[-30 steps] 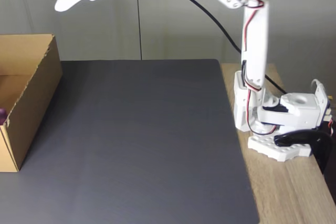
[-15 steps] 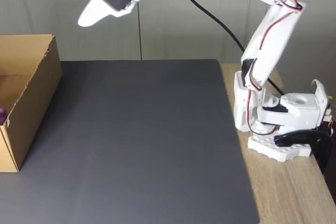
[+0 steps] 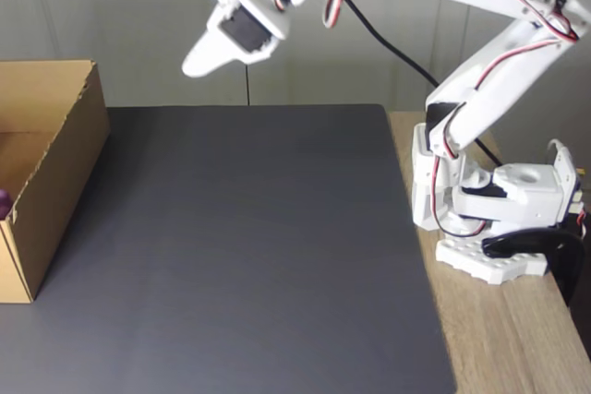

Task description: Grasp a ball and put it in the box.

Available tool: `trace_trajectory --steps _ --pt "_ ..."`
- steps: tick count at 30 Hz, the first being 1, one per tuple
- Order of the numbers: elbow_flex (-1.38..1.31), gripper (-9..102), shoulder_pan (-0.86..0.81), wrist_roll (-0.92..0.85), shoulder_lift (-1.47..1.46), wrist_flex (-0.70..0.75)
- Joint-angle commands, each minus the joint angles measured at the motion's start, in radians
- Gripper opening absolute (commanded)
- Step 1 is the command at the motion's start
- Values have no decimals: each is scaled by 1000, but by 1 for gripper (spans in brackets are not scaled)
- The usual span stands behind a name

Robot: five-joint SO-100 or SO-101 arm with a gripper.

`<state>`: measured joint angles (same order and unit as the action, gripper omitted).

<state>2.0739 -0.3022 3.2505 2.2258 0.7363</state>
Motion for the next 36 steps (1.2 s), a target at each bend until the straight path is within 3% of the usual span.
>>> trace_trajectory --steps 1,16,36 --pt "103 0 3 -6 94 -48" --pt "546 0 9 -38 356 -63" --pt "954 0 26 -104 902 238"
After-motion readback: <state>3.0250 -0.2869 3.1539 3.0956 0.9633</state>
